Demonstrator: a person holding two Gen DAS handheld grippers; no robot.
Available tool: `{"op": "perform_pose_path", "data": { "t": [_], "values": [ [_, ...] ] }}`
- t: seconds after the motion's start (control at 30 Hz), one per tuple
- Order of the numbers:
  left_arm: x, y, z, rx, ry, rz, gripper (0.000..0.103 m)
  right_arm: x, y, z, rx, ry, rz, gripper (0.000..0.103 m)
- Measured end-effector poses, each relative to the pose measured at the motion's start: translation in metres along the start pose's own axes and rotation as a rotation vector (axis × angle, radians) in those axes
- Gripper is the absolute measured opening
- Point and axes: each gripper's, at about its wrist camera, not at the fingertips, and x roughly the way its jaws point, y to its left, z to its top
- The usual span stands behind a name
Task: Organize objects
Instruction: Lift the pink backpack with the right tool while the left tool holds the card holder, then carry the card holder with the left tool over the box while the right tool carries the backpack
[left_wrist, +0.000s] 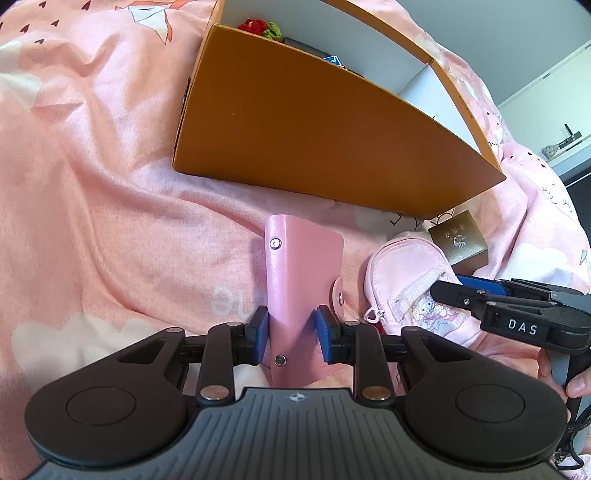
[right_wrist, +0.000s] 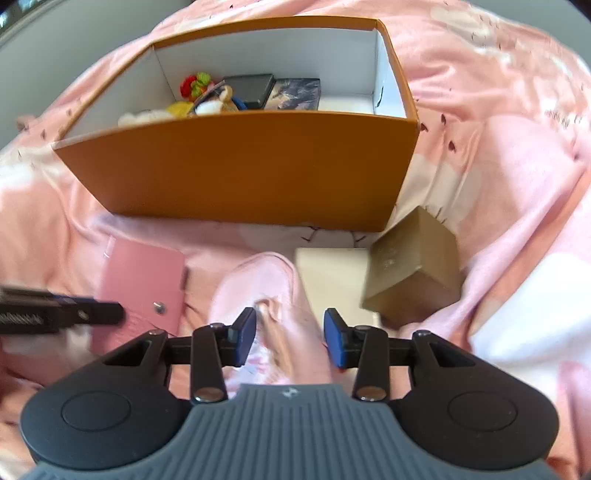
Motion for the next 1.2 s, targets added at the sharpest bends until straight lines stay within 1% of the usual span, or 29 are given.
{"op": "perform_pose_path", "data": {
  "t": [0.07,0.13,0.2,0.23,0.3,0.37,0.47,0.5,0.57,0.6,0.63,0.7,0.8,0.87,1.03,1.2],
  "values": [
    [-0.001,-0.002,0.001,0.007,-0.004,0.010,0.042,-0.002,-0.002,0.000,0.002,0.002,0.019,0.043],
    [-0.004,-0.005,0.003,0.020,-0.019,0.020,0.060,-0.006,-0.003,0.002,-0.008,-0.005,0.029,0.044],
    [-0.004,-0.007,0.006,0.042,-0.026,0.031,0.066,-0.007,-0.003,0.004,-0.028,-0.004,0.041,0.046],
    [-0.003,-0.007,0.007,0.049,-0.022,0.042,0.066,-0.005,-0.005,0.005,-0.038,0.000,0.046,0.049],
    [0.003,-0.005,0.011,0.045,-0.005,0.059,0.066,-0.004,-0.009,0.007,-0.060,0.015,0.054,0.049],
    [0.011,-0.002,0.013,0.033,0.013,0.064,0.066,-0.002,-0.010,0.008,-0.079,0.027,0.063,0.051],
    [0.019,-0.001,0.013,0.040,0.028,0.053,0.067,0.009,-0.011,0.011,-0.091,0.045,0.093,0.050],
    [0.020,-0.002,0.013,0.044,0.030,0.050,0.062,0.011,-0.011,0.012,-0.094,0.052,0.104,0.050],
    [0.019,-0.004,0.012,0.055,0.024,0.051,0.059,0.015,-0.009,0.011,-0.110,0.062,0.111,0.048],
    [0.017,-0.004,0.011,0.059,0.017,0.054,0.055,0.016,-0.006,0.010,-0.127,0.061,0.105,0.046],
    [0.016,-0.005,0.010,0.061,0.011,0.056,0.044,0.016,-0.004,0.009,-0.142,0.056,0.096,0.041],
    [0.012,-0.006,0.009,0.068,-0.003,0.057,0.039,0.014,0.000,0.007,-0.163,0.051,0.088,0.032],
    [0.005,-0.008,0.008,0.083,-0.033,0.040,0.031,0.009,0.003,0.005,-0.186,0.045,0.082,0.025],
    [-0.002,-0.010,0.006,0.100,-0.051,0.022,0.028,0.002,0.008,0.004,-0.202,0.030,0.084,0.021],
    [-0.014,-0.016,0.004,0.125,-0.081,-0.022,0.021,-0.020,0.012,0.007,-0.216,-0.029,0.097,0.020],
    [-0.026,-0.034,0.003,0.173,-0.119,-0.043,0.019,-0.030,0.016,0.012,-0.213,-0.074,0.100,0.020]
  ]
}}
